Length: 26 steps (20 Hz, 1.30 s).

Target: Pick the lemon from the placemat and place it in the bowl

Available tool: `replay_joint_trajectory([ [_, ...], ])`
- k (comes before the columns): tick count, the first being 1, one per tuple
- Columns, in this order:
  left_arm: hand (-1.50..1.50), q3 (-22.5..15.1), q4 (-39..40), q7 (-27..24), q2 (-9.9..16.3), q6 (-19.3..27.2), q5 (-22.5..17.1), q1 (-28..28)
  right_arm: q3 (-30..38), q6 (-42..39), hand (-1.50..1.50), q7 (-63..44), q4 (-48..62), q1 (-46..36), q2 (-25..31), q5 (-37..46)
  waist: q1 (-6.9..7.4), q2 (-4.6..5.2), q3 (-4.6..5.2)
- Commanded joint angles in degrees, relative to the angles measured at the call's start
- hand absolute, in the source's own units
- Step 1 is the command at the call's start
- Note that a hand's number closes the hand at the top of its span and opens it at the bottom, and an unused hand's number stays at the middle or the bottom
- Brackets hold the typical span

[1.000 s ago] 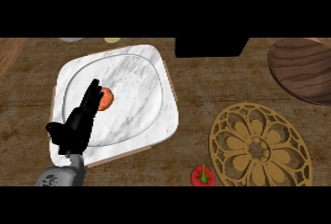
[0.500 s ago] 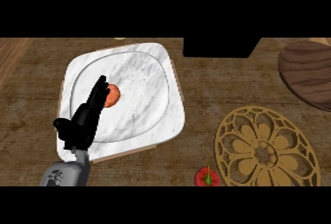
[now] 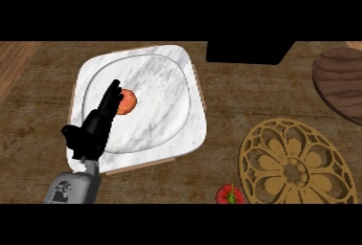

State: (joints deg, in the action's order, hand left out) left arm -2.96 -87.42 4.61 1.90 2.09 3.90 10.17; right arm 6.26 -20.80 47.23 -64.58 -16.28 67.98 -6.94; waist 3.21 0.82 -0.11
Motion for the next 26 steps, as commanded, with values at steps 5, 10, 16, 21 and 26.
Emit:
replay_joint_trajectory([
  [5,0.00,0.31,0.25,0.37,0.27,-0.85,-0.56,1.27,-8.48,4.77,1.50,6.94,19.03,-16.79,-9.21,13.32,1.49,0.45,-0.05],
  [10,0.00,0.10,2.08,-0.55,-0.75,0.22,0.24,2.03,-11.75,8.78,1.50,6.90,29.08,-26.26,-14.53,20.37,0.75,0.32,-0.01],
  [16,0.00,-1.15,1.56,1.02,-1.49,0.62,1.12,3.58,-15.18,9.66,1.50,12.67,39.24,-26.38,-16.16,26.04,2.24,1.26,-0.24],
  [21,0.00,0.65,1.22,1.80,0.22,-0.71,-0.34,4.07,-17.81,2.10,-1.50,15.10,44.10,-26.66,-16.94,27.24,1.94,1.17,-0.26],
  [26,0.00,-0.58,0.74,0.26,-0.29,-0.66,0.35,2.17,-16.78,-3.59,-1.50,19.48,45.69,-28.22,-16.94,24.31,1.77,1.09,-0.37],
])
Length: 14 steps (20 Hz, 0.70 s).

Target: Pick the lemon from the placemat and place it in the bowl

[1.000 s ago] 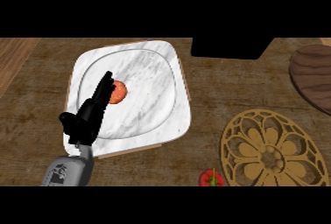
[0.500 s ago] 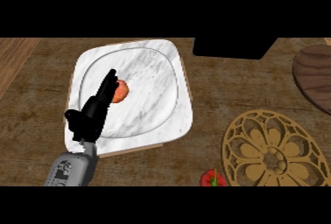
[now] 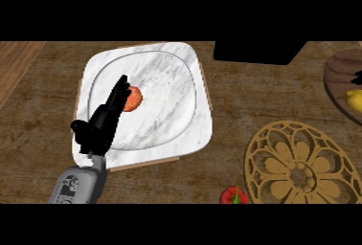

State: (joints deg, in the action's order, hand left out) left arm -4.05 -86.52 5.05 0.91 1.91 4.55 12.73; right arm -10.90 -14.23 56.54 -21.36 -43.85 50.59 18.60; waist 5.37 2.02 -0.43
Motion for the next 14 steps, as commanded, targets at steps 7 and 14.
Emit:
replay_joint_trajectory([
  [7,0.00,0.11,-0.86,0.49,-0.69,1.18,0.15,-1.32,6.64,-16.54,-1.50,8.42,3.88,-3.96,0.96,-10.61,-1.12,-0.36,-0.09],
  [14,0.00,0.25,-0.83,-0.24,-0.02,0.72,0.34,-1.00,8.45,-24.99,-1.50,1.33,6.84,-4.71,2.96,-15.36,-1.27,-0.07,-0.12],
])
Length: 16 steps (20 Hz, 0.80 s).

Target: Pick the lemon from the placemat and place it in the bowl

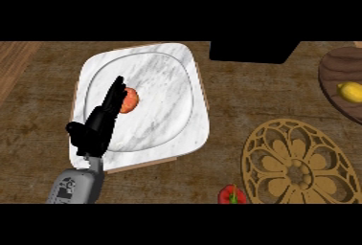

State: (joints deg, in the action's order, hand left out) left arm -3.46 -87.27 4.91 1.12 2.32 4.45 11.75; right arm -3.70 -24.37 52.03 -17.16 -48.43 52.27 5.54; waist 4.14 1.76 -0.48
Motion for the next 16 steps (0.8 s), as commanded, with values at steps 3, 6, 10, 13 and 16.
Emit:
replay_joint_trajectory([
  [3,0.00,0.38,-0.72,0.40,0.56,-0.30,-0.26,0.07,2.18,-18.59,-1.50,3.05,3.09,-0.67,2.63,-4.48,0.25,0.16,-0.16],
  [6,0.00,-0.17,-0.21,-0.74,-0.16,0.47,0.50,-0.77,2.21,-21.89,-1.50,1.79,2.52,0.05,3.16,-5.86,-0.36,0.21,-0.23],
  [10,0.00,0.97,-0.45,0.43,0.43,-0.02,-0.63,0.05,2.09,-24.48,-1.50,0.17,1.28,1.29,4.15,-7.36,-0.75,0.30,-0.41],
  [13,0.00,0.26,0.35,-0.52,-0.31,-0.14,-0.54,-0.21,1.95,-25.41,-1.50,-1.12,-0.07,1.83,3.31,-8.61,-0.88,0.67,-0.47],
  [16,0.00,1.02,-0.59,-0.03,0.98,-0.78,-0.84,0.20,1.04,-26.03,-1.50,-1.66,-1.85,3.12,3.35,-9.01,-0.55,0.45,-0.50],
])
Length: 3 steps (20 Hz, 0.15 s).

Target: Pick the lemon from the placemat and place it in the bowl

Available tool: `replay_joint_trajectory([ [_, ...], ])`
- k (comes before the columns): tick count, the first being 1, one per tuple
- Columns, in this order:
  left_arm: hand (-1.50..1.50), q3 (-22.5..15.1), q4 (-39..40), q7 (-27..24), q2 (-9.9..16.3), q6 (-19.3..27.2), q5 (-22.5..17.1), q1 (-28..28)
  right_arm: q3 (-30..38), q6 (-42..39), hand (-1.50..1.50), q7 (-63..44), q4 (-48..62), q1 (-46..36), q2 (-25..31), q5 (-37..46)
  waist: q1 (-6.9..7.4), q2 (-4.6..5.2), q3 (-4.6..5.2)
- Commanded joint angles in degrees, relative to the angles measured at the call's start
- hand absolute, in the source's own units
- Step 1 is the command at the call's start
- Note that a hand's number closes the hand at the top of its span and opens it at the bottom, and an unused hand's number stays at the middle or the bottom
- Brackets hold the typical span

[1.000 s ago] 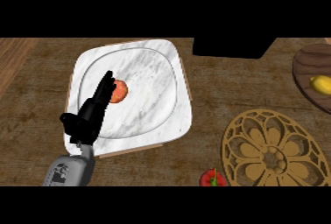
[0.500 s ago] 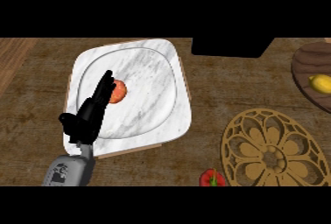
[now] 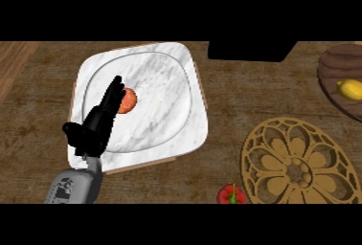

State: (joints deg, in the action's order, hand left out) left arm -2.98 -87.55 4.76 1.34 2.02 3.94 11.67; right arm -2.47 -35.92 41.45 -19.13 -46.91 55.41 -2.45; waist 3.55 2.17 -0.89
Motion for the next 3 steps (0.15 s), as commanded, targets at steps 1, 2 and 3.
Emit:
replay_joint_trajectory([
  [1,0.00,-0.21,0.38,-0.61,-0.26,0.35,0.38,-0.93,-0.39,-14.98,-1.50,9.39,-0.63,2.33,0.47,-1.28,-0.49,-0.01,-0.06],
  [2,0.00,0.66,-0.53,0.01,0.93,-0.34,-0.20,-0.39,-0.42,-15.06,-1.50,9.21,-1.08,2.87,1.06,-1.64,-0.40,-0.15,-0.16],
  [3,0.00,-0.17,-0.29,-0.20,-0.45,0.02,-0.31,-0.95,-0.25,-15.62,-1.50,8.56,-1.38,2.61,1.87,-2.18,-0.50,-0.19,-0.04],
])
